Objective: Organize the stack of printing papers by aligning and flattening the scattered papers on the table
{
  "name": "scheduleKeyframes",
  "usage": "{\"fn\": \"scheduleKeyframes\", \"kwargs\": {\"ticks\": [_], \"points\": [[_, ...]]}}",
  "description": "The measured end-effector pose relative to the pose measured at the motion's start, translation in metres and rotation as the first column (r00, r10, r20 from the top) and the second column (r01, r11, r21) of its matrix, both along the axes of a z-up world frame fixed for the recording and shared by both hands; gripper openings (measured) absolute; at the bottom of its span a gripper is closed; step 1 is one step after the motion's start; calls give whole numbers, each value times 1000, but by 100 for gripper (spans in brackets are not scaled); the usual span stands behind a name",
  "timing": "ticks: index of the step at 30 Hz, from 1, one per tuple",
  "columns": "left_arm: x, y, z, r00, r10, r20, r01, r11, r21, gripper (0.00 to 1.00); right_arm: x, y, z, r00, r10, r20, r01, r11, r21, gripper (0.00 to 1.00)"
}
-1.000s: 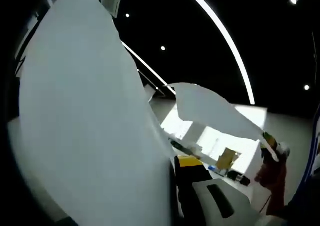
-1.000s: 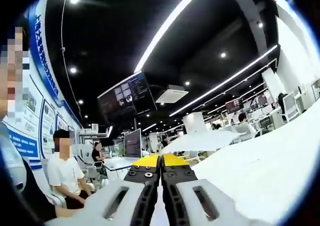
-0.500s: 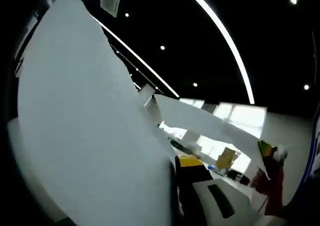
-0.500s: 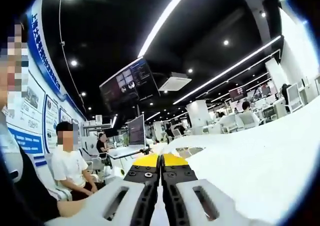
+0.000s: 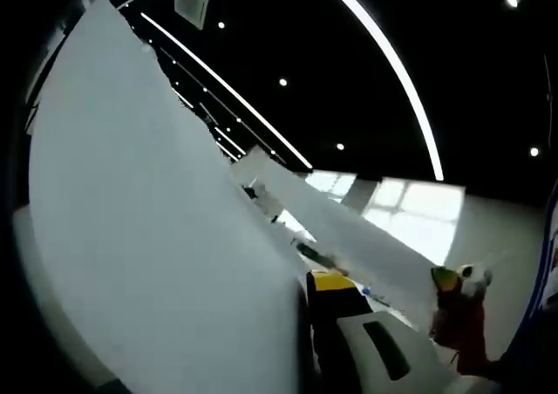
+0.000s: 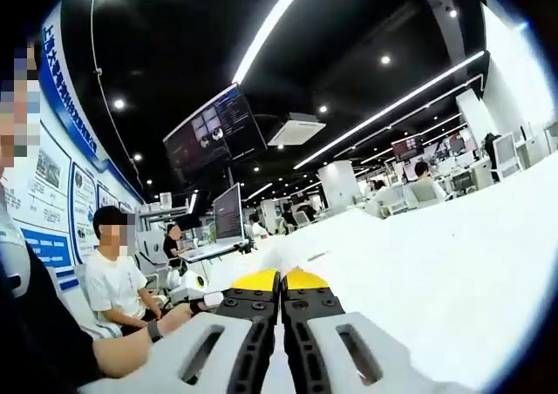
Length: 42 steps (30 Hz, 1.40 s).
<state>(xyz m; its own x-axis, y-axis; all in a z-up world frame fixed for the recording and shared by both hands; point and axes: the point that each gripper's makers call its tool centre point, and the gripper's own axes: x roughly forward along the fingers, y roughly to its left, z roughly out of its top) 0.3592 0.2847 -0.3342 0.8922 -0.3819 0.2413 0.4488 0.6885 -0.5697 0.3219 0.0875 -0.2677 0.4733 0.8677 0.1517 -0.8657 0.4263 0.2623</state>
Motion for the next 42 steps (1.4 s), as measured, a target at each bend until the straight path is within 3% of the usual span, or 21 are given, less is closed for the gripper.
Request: {"fn": "scheduleKeyframes", "kwargs": {"ticks": [14, 42], "points": [[1, 0, -1, 1000, -5, -6, 5, 1000, -1, 13, 12, 0, -35, 998, -60, -37, 57, 996, -66, 0], [-2, -4, 5, 999, -34, 0, 34, 997, -63, 25, 10, 10, -44, 999, -37, -36, 34, 996, -81, 0]]}}
